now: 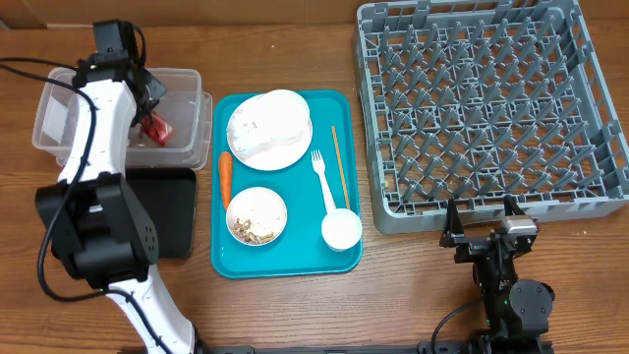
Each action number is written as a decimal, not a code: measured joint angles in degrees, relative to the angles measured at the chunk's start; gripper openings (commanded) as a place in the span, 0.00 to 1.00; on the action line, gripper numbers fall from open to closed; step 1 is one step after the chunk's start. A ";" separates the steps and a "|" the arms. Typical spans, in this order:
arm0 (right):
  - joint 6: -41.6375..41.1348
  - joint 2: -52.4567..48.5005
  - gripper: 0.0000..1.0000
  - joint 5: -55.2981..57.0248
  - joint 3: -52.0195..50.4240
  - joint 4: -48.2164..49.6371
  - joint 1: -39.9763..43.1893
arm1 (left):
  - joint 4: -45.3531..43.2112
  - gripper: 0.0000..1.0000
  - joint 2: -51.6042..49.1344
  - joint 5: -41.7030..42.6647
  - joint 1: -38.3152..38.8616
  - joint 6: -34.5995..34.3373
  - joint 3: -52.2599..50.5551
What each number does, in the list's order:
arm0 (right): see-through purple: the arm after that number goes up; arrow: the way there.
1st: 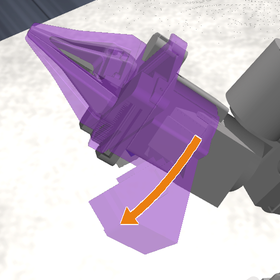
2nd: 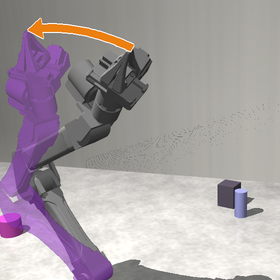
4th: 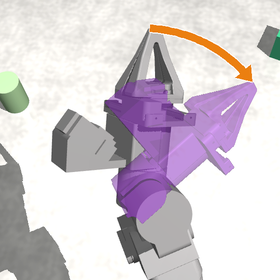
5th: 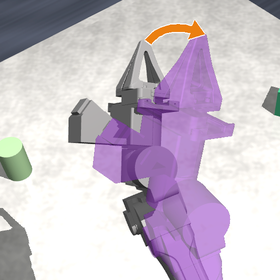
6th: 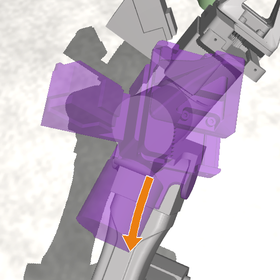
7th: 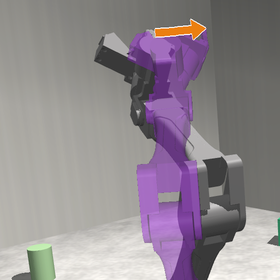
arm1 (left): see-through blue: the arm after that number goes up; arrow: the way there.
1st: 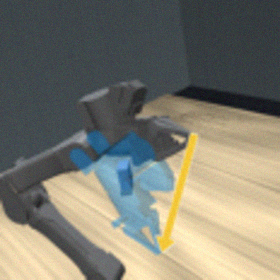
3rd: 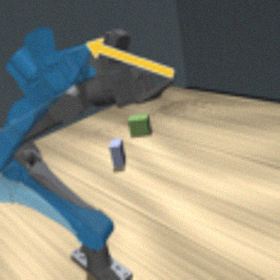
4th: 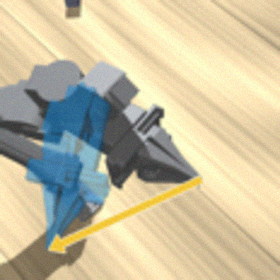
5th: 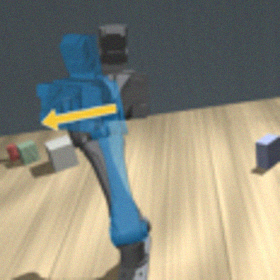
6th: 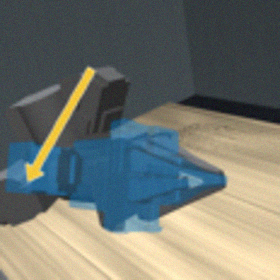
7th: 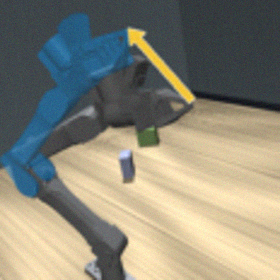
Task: Sort waste into correct bins and load items into the dishwasher
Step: 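Carry the red wrapper left and drop it into the clear bin, then reach left gripper to the plate and grasp the remaining tissue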
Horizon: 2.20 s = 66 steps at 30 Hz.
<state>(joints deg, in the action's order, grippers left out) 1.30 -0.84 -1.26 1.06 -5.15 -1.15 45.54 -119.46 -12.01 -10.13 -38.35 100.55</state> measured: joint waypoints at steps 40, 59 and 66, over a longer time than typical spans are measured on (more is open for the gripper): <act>0.02 0.00 1.00 -0.02 0.00 0.02 0.00 | 20.96 0.58 21.07 16.02 2.03 14.82 0.72; -0.02 0.00 1.00 0.00 0.00 0.00 0.00 | 15.61 0.83 20.79 12.68 26.71 24.02 -6.60; 0.00 0.00 1.00 -0.02 0.00 0.00 0.00 | 13.46 0.86 19.91 7.54 30.80 24.46 -6.62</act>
<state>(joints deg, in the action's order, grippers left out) 1.30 -0.84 -1.28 1.06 -5.15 -1.15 59.00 -99.55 -4.47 20.67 -13.89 93.93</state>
